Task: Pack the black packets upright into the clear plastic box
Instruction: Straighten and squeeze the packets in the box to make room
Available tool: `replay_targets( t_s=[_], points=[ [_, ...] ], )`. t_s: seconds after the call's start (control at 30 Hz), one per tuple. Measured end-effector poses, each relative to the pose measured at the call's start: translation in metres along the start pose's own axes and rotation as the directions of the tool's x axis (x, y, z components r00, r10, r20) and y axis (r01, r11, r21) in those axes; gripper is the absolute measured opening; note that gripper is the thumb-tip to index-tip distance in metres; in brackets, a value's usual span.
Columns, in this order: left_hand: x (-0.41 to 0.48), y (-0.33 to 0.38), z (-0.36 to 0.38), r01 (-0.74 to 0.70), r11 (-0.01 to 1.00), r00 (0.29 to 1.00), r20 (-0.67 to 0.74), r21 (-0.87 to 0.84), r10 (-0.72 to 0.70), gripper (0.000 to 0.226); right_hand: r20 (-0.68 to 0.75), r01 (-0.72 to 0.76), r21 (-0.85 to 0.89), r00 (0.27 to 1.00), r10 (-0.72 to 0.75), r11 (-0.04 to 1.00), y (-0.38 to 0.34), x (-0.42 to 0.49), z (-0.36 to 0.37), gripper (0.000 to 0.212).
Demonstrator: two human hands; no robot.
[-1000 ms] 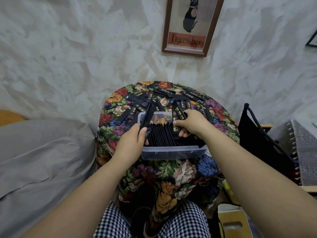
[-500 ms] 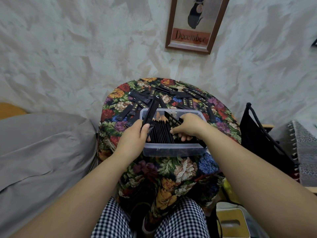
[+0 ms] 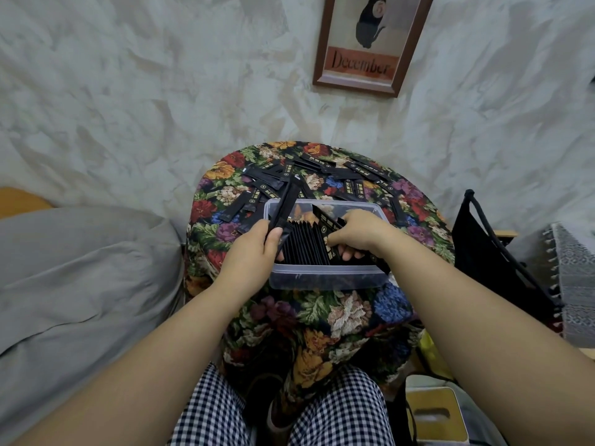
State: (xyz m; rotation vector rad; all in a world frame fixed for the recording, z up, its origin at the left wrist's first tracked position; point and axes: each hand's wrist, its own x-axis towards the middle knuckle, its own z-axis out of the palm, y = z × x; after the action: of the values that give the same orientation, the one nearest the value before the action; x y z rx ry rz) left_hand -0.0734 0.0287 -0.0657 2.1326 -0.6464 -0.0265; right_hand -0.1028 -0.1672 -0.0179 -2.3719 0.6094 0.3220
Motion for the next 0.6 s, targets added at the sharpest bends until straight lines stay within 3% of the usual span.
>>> replay_targets(
  t_s=[0.27, 0.5, 0.6],
  points=[
    [0.0004, -0.001, 0.0001, -0.005, 1.0, 1.0, 0.005, 0.004, 0.005, 0.027, 0.065, -0.008, 0.045, 0.998, 0.005, 0.999, -0.0032, -0.0013, -0.0032, 0.043],
    [0.0007, 0.0, -0.0007, -0.012, 1.0, 1.0, 0.017, -0.001, 0.012, 0.03, 0.097, -0.008, -0.061, 0.995, 0.014, 0.998, -0.0005, 0.0003, -0.0047, 0.022],
    [0.0005, -0.0004, -0.0013, -0.011, 1.0, 1.0, 0.022, 0.001, 0.011, 0.03, 0.082, -0.002, -0.099, 0.997, 0.01, 0.995, 0.0001, 0.0016, -0.0068, 0.024]
  ],
)
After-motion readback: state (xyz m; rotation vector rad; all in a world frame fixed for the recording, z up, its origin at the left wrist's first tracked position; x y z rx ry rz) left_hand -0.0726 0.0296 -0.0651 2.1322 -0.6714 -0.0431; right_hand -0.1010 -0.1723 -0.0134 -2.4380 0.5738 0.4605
